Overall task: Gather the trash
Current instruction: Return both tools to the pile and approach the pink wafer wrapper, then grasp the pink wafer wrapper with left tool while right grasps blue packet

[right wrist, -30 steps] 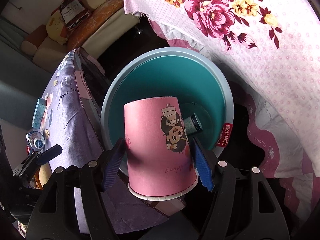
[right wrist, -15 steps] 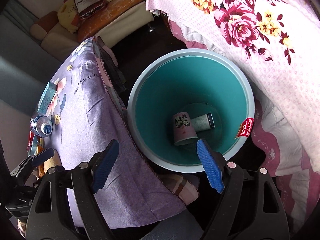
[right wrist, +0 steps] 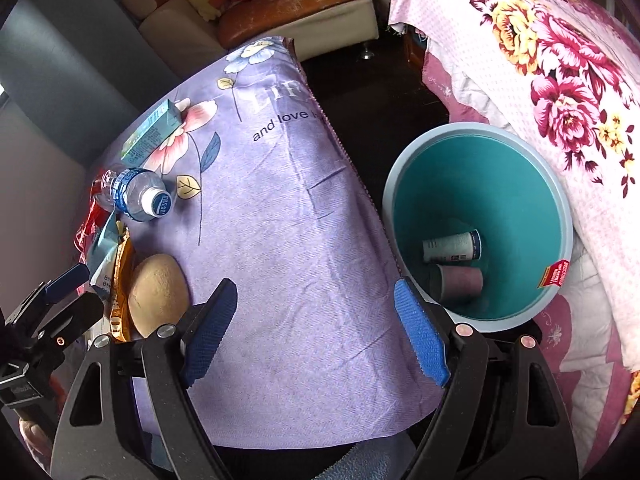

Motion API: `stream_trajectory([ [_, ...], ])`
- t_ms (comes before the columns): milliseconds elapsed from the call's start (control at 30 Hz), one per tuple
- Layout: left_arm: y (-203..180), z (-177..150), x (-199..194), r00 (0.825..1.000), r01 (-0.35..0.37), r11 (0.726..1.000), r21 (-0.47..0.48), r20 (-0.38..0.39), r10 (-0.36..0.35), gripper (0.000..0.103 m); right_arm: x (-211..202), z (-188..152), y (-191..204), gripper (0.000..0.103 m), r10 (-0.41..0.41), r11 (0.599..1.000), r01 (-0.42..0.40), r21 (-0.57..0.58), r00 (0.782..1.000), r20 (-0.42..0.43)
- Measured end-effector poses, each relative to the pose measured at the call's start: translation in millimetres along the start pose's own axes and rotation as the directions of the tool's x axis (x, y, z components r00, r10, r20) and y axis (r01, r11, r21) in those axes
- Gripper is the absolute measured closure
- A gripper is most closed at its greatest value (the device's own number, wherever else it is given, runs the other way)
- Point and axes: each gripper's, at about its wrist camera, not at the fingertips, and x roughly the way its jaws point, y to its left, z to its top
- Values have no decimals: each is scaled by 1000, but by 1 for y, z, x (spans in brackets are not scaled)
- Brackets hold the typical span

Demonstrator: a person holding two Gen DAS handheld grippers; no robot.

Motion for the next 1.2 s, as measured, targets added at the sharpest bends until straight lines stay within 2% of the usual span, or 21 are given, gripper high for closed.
stream_trajectory([
  [233,70,-11,-25,997,-72,991,-111,34,76,8,6,3,58,26,16,994,-20,-112,999,-31],
  [433,132,-22,-26,987,-155,963,-222,10,161,8,10,7,94,26,30,985,-38,-171,998,-48],
  [533,146,-24,-18,987,-156,956,-247,-15,158,8,14,10,107,26,36,982,-47,-185,997,-62],
  [800,153,-20,12,987,-162,961,-225,-49,155,9,12,20,145,26,40,968,-54,-245,997,-61],
  [833,154,-22,13,987,-162,960,-227,-45,156,19,13,21,150,26,44,966,-59,-251,997,-63],
  [867,156,-23,13,988,-152,961,-231,-46,145,41,13,22,155,26,47,964,-63,-259,997,-67],
  [900,159,-25,14,991,-136,961,-240,-53,127,50,14,23,160,26,50,961,-67,-267,996,-71],
  [1100,172,-32,-13,996,-82,966,-246,13,87,52,33,26,199,26,71,935,-107,-339,991,-115],
  [1200,183,-38,-20,997,-72,964,-256,13,78,52,48,25,220,26,80,916,-130,-380,986,-146],
])
